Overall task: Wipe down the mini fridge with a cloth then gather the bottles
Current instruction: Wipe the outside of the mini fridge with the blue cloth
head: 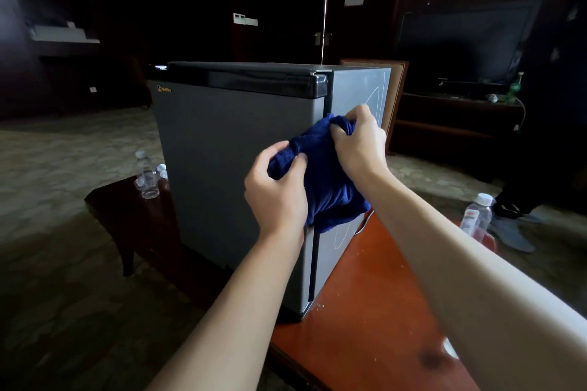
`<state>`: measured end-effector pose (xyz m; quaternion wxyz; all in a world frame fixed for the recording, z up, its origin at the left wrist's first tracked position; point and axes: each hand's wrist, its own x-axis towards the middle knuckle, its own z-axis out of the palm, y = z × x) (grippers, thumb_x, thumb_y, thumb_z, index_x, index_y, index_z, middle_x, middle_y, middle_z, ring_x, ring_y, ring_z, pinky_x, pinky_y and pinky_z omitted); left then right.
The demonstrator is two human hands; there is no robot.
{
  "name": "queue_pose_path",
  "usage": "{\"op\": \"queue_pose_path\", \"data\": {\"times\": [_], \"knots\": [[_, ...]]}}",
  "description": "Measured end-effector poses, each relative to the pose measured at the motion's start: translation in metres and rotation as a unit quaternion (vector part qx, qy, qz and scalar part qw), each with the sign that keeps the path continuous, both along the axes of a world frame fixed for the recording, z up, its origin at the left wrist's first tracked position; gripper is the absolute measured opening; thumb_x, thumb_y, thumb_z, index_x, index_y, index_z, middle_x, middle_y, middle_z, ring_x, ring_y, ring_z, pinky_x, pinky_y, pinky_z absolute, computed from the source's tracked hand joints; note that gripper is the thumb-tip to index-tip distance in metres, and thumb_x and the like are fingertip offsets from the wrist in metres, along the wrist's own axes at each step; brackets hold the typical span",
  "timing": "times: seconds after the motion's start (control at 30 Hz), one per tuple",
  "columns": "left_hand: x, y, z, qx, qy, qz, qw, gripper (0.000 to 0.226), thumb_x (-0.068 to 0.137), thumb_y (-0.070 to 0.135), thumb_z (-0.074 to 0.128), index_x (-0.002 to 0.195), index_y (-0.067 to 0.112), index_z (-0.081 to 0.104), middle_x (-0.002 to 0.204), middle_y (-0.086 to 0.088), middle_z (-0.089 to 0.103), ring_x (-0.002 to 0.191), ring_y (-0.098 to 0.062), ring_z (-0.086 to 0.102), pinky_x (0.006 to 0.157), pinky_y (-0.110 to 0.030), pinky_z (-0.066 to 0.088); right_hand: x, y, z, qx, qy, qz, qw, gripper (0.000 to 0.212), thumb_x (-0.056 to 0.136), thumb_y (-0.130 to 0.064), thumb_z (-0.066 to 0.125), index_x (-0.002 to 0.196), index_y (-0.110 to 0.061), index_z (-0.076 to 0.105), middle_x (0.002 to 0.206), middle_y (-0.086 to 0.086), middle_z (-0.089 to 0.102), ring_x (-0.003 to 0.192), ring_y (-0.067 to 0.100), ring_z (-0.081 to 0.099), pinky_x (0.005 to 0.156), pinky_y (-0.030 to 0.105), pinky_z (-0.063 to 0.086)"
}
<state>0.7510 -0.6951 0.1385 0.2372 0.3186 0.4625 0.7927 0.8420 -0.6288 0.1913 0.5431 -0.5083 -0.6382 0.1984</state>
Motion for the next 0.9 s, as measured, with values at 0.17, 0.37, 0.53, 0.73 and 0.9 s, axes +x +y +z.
{"op": "queue_pose_path", "data": {"times": [0.17, 0.37, 0.53, 0.73, 0.9], "knots": [[0.002, -0.004, -0.021, -0.009, -0.032, -0.012, 0.999, 0.024, 0.078, 0.013, 0.075, 0.099, 0.025, 0.072, 0.098, 0.004, 0.074, 0.090, -0.011, 0.071, 0.082, -0.035, 0.059, 0.003, -0.002, -0.015, -0.024, -0.063, 0.021, 0.998, 0.013, 0.096, -0.022, 0.049, 0.100, -0.012, 0.042, 0.094, 0.007, 0.052, 0.081, 0.024, 0.049, 0.068, 0.032, 0.036], [0.007, -0.010, -0.062, -0.041, -0.086, -0.025, 0.995, 0.024, 0.078, 0.008, 0.075, 0.097, 0.023, 0.073, 0.098, 0.000, 0.074, 0.092, -0.016, 0.072, 0.085, -0.040, 0.058, 0.005, -0.006, -0.049, -0.074, -0.110, 0.033, 0.991, 0.017, 0.094, -0.022, 0.048, 0.099, -0.007, 0.041, 0.099, 0.019, 0.056, 0.089, 0.036, 0.053, 0.076, 0.043, 0.047], [0.006, -0.013, -0.091, -0.069, -0.064, -0.011, 0.995, 0.024, 0.078, 0.011, 0.076, 0.095, 0.028, 0.073, 0.100, 0.001, 0.074, 0.094, -0.016, 0.071, 0.085, -0.041, 0.058, 0.005, -0.008, -0.075, -0.104, -0.120, 0.043, 0.986, 0.016, 0.095, -0.021, 0.046, 0.100, -0.006, 0.041, 0.101, 0.021, 0.056, 0.092, 0.037, 0.053, 0.075, 0.040, 0.043], [0.007, -0.019, -0.116, -0.103, -0.046, 0.006, 0.994, 0.025, 0.080, 0.008, 0.075, 0.097, 0.026, 0.072, 0.099, 0.005, 0.073, 0.093, -0.010, 0.070, 0.082, -0.033, 0.058, 0.007, -0.009, -0.106, -0.128, -0.144, 0.049, 0.980, 0.015, 0.096, -0.020, 0.044, 0.097, -0.007, 0.037, 0.101, 0.021, 0.055, 0.093, 0.040, 0.053, 0.074, 0.039, 0.041], [0.008, -0.024, -0.149, -0.158, -0.036, 0.018, 0.987, 0.026, 0.080, 0.009, 0.075, 0.096, 0.028, 0.072, 0.101, 0.006, 0.072, 0.096, -0.012, 0.068, 0.083, -0.033, 0.056, 0.006, -0.011, -0.148, -0.168, -0.170, 0.044, 0.970, 0.014, 0.096, -0.019, 0.042, 0.094, -0.009, 0.033, 0.096, 0.019, 0.051, 0.088, 0.037, 0.048, 0.072, 0.036, 0.035]]}}
